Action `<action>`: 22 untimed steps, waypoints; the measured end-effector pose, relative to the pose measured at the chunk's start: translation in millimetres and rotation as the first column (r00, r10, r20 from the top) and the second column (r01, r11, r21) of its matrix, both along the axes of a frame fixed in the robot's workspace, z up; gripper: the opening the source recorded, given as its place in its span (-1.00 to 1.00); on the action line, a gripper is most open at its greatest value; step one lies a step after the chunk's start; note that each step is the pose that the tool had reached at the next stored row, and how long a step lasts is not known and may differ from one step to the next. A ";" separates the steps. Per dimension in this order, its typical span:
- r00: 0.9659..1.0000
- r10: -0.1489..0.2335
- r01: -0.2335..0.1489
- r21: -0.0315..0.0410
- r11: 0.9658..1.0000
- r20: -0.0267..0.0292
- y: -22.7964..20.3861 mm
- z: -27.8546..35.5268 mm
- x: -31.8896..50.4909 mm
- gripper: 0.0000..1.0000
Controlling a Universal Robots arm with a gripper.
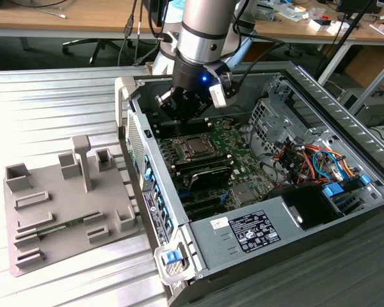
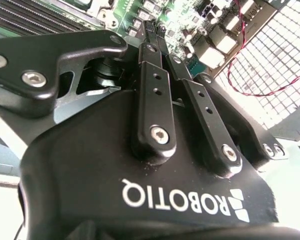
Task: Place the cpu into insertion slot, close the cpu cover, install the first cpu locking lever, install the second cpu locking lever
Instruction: 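Install the first cpu locking lever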
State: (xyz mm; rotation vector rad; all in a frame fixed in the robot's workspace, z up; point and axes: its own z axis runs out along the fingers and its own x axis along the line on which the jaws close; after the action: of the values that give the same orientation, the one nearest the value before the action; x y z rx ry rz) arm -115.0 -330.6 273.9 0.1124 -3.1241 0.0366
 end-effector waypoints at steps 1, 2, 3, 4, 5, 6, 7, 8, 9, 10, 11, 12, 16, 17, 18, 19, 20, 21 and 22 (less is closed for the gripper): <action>1.000 0.000 0.000 0.000 1.000 0.000 0.3 0.0 -0.1 -0.79; 1.000 0.000 0.000 0.000 1.000 0.000 1.1 0.0 -0.1 -0.79; 1.000 0.000 0.000 0.000 1.000 0.000 1.9 0.0 -0.1 -0.79; 1.000 0.000 0.000 0.000 1.000 0.000 2.7 0.0 -0.1 -0.79; 1.000 0.000 0.000 0.000 1.000 0.000 3.6 0.0 -0.1 -0.79; 1.000 0.000 0.000 0.000 1.000 0.000 4.7 0.0 -0.1 -0.79; 1.000 0.000 0.000 0.000 1.000 0.000 5.7 0.0 -0.1 -0.79; 1.000 0.000 0.000 0.000 1.000 0.000 6.4 0.0 -0.1 -0.79; 1.000 0.000 0.000 0.000 1.000 0.000 7.2 0.0 -0.1 -0.79; 1.000 0.000 0.000 0.000 1.000 0.000 7.6 -0.1 -0.1 -0.79; 1.000 0.000 0.000 0.000 1.000 0.000 8.0 -0.1 -0.1 -0.79; 1.000 0.000 0.000 0.000 1.000 0.000 8.3 -0.1 -0.1 -0.79; 1.000 0.000 0.000 0.000 1.000 0.000 9.4 -0.1 -0.1 -0.79; 1.000 0.000 0.000 0.000 1.000 0.000 9.7 -0.1 -0.1 -0.79; 1.000 0.000 0.000 0.000 1.000 0.000 10.0 -0.1 -0.1 -0.79; 1.000 0.000 0.000 0.000 1.000 0.000 10.3 -0.1 -0.1 -0.79; 1.000 0.000 0.000 0.000 1.000 0.000 10.6 -0.1 -0.1 -0.79; 1.000 0.000 0.000 0.000 1.000 0.000 10.9 -0.1 -0.1 -0.79; 1.000 0.000 0.000 0.000 1.000 0.000 11.2 -0.1 -0.1 -0.79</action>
State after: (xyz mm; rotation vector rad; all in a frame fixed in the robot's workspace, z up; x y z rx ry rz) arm -115.1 -319.4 273.8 0.1125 -3.1240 0.0368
